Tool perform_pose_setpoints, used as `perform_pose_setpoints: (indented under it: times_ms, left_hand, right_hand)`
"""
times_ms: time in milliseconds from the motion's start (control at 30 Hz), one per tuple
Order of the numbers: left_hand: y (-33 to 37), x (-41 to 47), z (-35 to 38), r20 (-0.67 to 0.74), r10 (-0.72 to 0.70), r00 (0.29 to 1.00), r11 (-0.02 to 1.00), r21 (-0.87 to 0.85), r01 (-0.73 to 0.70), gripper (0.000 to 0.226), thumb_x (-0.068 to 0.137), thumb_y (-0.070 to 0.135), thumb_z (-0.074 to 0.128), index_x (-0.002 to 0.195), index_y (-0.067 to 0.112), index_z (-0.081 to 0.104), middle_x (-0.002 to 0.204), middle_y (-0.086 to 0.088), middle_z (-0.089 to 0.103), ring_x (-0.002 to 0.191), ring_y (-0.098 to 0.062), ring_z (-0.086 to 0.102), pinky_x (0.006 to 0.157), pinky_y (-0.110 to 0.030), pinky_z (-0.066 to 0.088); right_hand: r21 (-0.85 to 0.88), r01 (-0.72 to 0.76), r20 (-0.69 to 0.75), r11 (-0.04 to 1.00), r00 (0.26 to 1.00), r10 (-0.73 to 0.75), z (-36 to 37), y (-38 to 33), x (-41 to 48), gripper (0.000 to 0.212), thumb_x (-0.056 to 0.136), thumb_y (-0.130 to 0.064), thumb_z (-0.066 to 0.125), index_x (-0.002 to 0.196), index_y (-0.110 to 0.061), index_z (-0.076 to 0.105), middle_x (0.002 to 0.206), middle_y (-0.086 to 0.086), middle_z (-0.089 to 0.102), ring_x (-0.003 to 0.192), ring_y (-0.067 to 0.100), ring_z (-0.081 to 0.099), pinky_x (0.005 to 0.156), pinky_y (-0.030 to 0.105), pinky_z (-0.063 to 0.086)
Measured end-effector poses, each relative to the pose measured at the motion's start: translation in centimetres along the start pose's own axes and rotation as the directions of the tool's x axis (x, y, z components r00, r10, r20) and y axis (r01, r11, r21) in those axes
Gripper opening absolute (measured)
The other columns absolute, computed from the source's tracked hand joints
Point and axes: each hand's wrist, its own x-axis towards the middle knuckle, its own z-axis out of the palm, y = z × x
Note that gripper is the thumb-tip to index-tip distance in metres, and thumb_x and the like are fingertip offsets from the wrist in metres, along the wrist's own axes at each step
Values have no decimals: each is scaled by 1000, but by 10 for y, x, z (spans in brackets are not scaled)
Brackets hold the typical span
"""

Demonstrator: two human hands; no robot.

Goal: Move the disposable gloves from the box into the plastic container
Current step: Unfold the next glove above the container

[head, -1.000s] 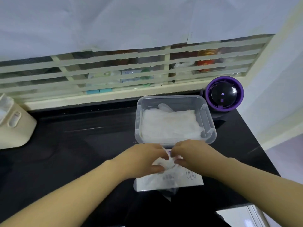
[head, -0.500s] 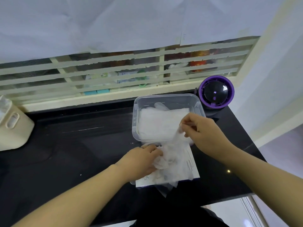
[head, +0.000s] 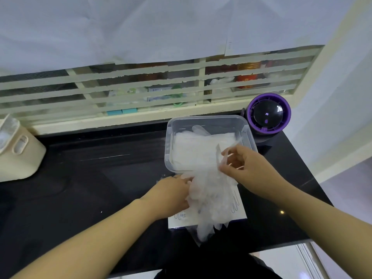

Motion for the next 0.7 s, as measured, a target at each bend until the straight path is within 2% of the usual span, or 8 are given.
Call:
perform_pose_setpoints:
  times_ms: [100,200,300,367,467,533,600,700]
  left_hand:
    - [-1,-8,-14,9,-54,999,982,-181,55,36,97,39,50,130,30,59,138,21,45,115,-11,52,91,-33,47]
    - [-1,-15,-21,26,-95,995,966,-238,98,30,98,34,48,124,33,61,128,21,52,108,-11,57,90,-34,49]
    - [-2,-23,-34,36,-157,987,882,-444,156,26,94,28,53,89,51,63,94,25,63,87,-2,61,76,-25,51]
    - [-7,-27,-44,34,-215,976,819,-538,199,22,90,21,57,80,38,67,82,16,68,77,-7,64,69,-28,54]
    - [-10,-30,-65,-28,-351,936,737,-625,257,17,90,20,57,81,16,71,74,8,71,66,-7,65,58,-23,51]
    - [-9,-31,-81,-82,-421,903,676,-693,252,25,95,22,53,75,18,68,67,9,70,60,-5,62,57,-19,46]
    - [-10,-33,-92,-133,-475,870,625,-747,227,28,97,23,51,72,21,65,68,1,71,66,-19,60,66,-31,47]
    - [-11,-33,-97,-172,-527,832,599,-769,221,26,96,20,50,75,15,64,71,-8,70,64,-17,55,67,-34,44]
  right_hand:
    - [-99,-18,109,995,994,29,3,3,-5,31,79,-45,71,102,-34,55,91,-16,63,83,-1,61,74,15,50]
    - [-217,16,237,976,971,37,13,11,-11,45,74,-53,70,107,-24,60,102,-11,65,93,7,61,85,32,52]
    - [-376,88,291,922,956,28,32,22,-10,27,83,-40,63,101,-18,64,103,-7,66,94,16,61,83,37,52]
    - [-378,76,267,923,963,30,44,26,-4,18,89,-22,55,89,-7,67,90,4,67,84,24,62,76,39,51]
    - [-360,90,222,929,975,-9,56,29,5,24,91,-4,45,99,-2,68,97,11,68,92,28,62,84,39,48]
    - [-339,91,263,936,965,1,59,30,4,23,94,-7,46,106,-6,65,98,5,65,96,24,61,88,34,48]
    - [-321,89,411,943,910,54,63,30,3,21,94,-13,47,104,-7,65,95,4,64,98,24,61,92,34,48]
    - [-420,125,588,899,792,165,66,19,-6,29,96,-26,48,112,-5,60,118,11,58,107,29,53,96,34,41]
